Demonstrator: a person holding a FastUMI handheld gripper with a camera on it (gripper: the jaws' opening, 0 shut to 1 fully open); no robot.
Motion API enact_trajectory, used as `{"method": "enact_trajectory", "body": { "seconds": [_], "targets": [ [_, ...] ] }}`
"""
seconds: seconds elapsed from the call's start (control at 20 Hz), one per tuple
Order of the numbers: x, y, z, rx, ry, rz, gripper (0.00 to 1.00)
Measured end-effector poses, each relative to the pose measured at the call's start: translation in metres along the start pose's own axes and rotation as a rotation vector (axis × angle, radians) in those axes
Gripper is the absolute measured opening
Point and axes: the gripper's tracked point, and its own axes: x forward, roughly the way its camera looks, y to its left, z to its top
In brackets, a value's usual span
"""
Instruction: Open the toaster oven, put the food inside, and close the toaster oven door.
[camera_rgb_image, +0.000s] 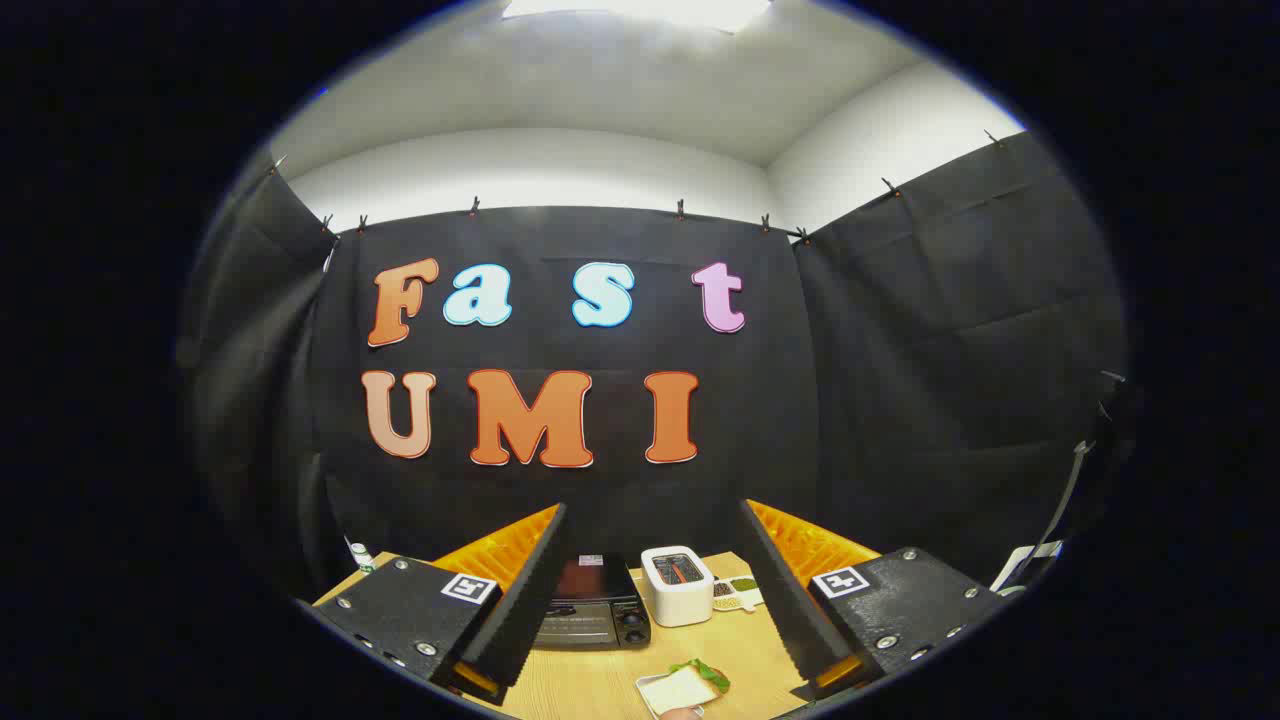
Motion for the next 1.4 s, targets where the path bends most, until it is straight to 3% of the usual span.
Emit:
{"method": "enact_trajectory", "body": {
  "seconds": [0.25, 0.45, 0.85, 1.2, 1.4],
  "targets": [
    [0.005, 0.023, -0.028, 0.024, 0.075, 0.057, 0.99],
    [0.013, 0.024, -0.026, -0.073, 0.032, 0.03, 0.99],
    [0.027, 0.035, -0.029, -0.019, 0.055, 0.029, 0.99],
    [0.067, 0.061, -0.051, -0.035, 0.111, 0.067, 0.99],
    [0.099, 0.089, -0.093, -0.018, 0.212, 0.125, 0.99]
  ]
}}
